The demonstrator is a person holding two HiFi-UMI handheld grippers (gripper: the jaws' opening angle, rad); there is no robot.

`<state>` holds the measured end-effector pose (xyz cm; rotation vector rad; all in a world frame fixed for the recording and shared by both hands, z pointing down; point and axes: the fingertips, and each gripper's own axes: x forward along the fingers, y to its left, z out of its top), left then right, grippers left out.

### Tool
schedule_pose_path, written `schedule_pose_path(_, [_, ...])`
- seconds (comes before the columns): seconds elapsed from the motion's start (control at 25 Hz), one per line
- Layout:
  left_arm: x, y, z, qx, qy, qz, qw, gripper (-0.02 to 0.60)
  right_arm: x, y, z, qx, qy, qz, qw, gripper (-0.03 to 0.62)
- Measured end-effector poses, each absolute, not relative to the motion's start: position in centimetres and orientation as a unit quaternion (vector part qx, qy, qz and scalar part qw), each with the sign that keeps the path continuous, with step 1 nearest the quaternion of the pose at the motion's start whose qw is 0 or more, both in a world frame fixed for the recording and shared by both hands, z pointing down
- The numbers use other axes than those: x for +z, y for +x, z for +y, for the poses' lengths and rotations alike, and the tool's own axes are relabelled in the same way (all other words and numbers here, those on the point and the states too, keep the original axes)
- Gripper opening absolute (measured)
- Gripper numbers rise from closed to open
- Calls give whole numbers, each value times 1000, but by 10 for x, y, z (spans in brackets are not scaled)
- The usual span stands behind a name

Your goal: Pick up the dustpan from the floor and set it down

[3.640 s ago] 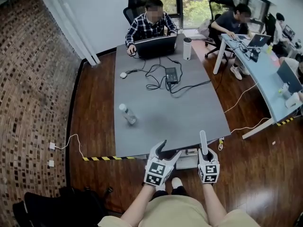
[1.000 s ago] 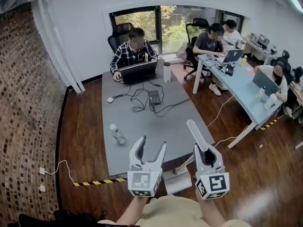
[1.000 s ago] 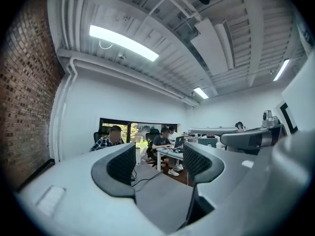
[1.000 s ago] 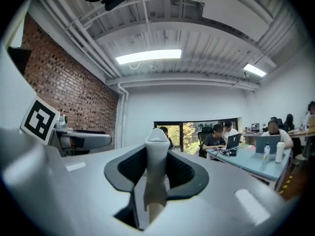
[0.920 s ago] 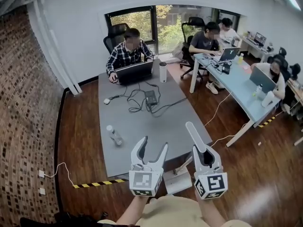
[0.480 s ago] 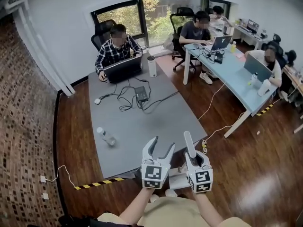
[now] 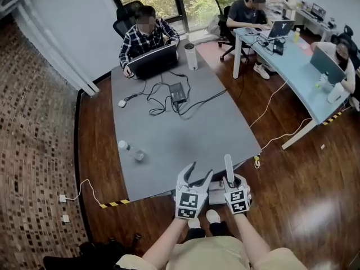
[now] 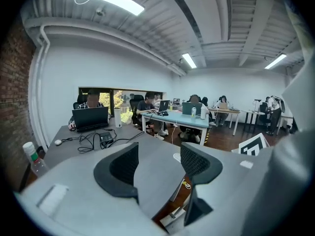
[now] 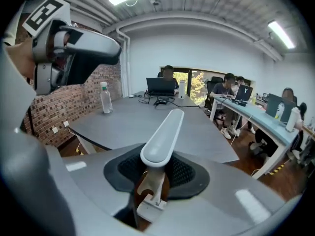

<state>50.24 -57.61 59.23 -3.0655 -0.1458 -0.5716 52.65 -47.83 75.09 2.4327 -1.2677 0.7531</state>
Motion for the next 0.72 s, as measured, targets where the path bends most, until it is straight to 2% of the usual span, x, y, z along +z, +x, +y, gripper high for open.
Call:
schedule_pose_path(0.28, [618,494,-598,-214,-977,-17,2,262,793,546,-514,260,822,-485,151,115])
schedule_pose_path(0.48, [625,485,-612,-220,-976,0,-5,262,807,559,-527,276,810,-502,127,135])
schedule_pose_path(0.56, [626,483,-617,-218,-976,5,-9,262,811,559,-529,273,808,-509,118,278])
schedule_pose_path(0.64, [624,482,-622,-214,-977,11,-14,262,808,559,-527,264,811,-510,113,384])
schedule_pose_path(0.72, [620,481,-625,-207,-978,17,-22,262,803,556,-522,259,813,-511,100,396])
